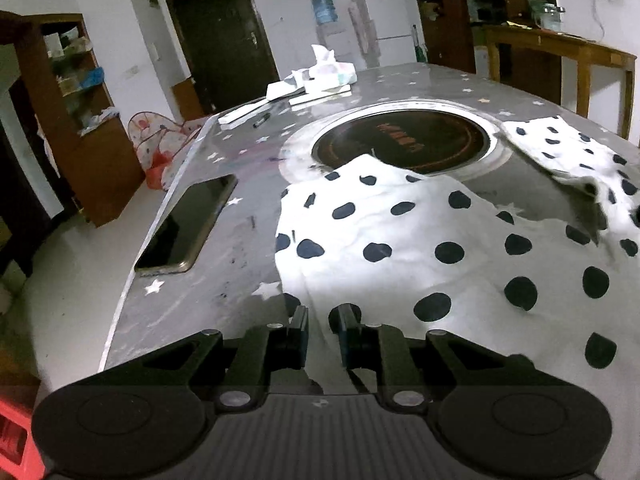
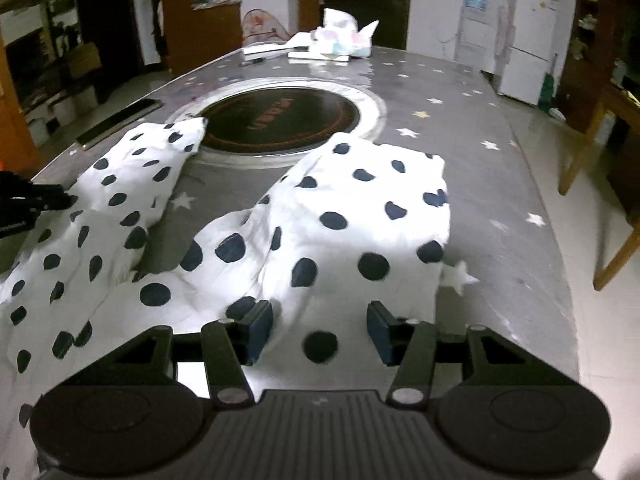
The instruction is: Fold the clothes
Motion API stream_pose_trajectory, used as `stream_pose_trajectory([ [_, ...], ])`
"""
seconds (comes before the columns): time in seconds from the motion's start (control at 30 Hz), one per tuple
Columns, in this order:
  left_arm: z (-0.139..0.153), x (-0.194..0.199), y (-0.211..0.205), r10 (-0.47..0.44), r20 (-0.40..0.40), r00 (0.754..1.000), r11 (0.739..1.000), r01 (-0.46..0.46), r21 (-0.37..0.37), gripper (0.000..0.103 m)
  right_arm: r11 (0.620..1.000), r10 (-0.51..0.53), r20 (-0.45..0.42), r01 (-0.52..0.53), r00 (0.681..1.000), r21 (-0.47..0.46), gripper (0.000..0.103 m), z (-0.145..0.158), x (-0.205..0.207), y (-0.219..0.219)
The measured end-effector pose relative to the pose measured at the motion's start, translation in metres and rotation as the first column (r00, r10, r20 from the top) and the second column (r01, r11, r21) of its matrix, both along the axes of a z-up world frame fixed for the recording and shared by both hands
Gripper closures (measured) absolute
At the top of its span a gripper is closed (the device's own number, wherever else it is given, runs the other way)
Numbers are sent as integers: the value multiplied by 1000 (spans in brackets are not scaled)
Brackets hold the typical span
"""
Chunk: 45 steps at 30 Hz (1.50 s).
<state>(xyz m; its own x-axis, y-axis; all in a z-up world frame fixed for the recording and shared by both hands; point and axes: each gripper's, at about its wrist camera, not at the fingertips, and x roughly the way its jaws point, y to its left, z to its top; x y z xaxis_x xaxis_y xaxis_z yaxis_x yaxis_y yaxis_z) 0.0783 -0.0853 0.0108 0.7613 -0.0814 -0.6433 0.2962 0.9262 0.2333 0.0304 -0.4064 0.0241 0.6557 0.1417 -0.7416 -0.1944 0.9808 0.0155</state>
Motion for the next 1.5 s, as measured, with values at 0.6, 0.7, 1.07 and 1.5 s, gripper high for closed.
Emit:
stream_pose_trajectory([
  [0.6, 17, -101, -30, -234, -24, 972, 968, 230, -104, 82, 991, 98, 24, -100, 995, 88, 50, 21, -82, 15],
  [0.7, 14, -122, -29, -261, -27, 965, 961, 257, -98, 82, 984, 157, 28, -158, 987, 77, 50, 21, -106, 29],
  [1.07, 4, -173, -16, -303, -21, 953, 951, 300, -72, 83, 943, 333, 14, -333, 943, 21, 50, 12, -183, 72],
  [1.5, 8, -178, 4, -275, -42, 960, 959, 272, -75, 80, 935, 349, -19, -346, 937, 77, 49, 17, -206, 66],
])
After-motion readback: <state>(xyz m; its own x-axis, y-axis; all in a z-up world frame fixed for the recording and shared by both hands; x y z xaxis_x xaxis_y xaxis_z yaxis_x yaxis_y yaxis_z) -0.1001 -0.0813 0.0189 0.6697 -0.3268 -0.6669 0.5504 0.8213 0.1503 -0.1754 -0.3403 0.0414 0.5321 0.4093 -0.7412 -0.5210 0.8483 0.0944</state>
